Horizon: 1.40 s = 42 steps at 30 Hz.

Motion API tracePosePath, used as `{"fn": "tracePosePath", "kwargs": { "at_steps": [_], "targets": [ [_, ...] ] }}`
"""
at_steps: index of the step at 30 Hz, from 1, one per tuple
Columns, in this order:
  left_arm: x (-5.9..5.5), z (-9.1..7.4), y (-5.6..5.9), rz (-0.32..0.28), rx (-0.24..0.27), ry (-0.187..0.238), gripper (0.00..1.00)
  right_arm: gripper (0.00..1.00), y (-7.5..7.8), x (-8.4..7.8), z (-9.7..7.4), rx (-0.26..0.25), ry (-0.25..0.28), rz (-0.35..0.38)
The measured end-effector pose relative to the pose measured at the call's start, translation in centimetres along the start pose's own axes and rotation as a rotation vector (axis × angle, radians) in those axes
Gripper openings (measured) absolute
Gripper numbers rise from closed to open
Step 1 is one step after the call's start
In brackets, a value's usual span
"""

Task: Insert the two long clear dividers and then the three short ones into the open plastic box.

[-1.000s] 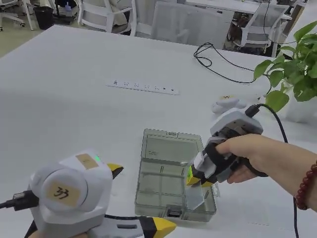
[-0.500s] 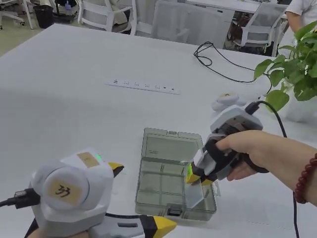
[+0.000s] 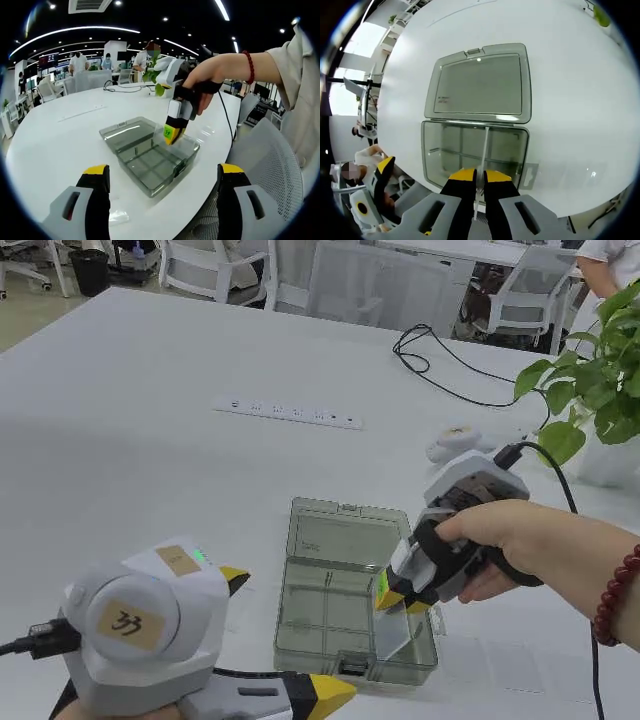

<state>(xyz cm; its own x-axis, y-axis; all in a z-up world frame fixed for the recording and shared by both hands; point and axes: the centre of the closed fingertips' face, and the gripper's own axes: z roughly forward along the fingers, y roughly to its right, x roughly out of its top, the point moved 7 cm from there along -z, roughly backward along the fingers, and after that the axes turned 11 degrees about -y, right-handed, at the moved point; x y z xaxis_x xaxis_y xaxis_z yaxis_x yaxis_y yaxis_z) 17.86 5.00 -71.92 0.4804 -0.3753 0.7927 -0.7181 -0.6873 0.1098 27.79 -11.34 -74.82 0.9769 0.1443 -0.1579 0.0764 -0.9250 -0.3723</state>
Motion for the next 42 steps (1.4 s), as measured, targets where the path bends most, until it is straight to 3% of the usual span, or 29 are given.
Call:
{"fn": "tracePosePath", "kwargs": {
  "at_steps": [9,19,34,42],
  "targets": [
    [0.02,-0.02,-0.04,-0.003,0.002,0.003,0.90,0.07,-0.13,-0.08,0.22,-0.015,-0.004,-0.013],
    [0.01,0.04,-0.12,-0.006,0.004,0.002,0.90,0.07,-0.54,-0.03,0.70,-0.088,-0.004,-0.085],
    [-0.03,0.07,-0.08,-0.007,0.002,-0.001,0.90,0.07,-0.37,-0.04,0.39,-0.073,0.011,-0.080],
    [-0.01,0.08,-0.04,-0.006,0.000,0.001,0.90,0.07,-0.41,0.09,0.28,-0.092,-0.014,-0.088]
  ]
}}
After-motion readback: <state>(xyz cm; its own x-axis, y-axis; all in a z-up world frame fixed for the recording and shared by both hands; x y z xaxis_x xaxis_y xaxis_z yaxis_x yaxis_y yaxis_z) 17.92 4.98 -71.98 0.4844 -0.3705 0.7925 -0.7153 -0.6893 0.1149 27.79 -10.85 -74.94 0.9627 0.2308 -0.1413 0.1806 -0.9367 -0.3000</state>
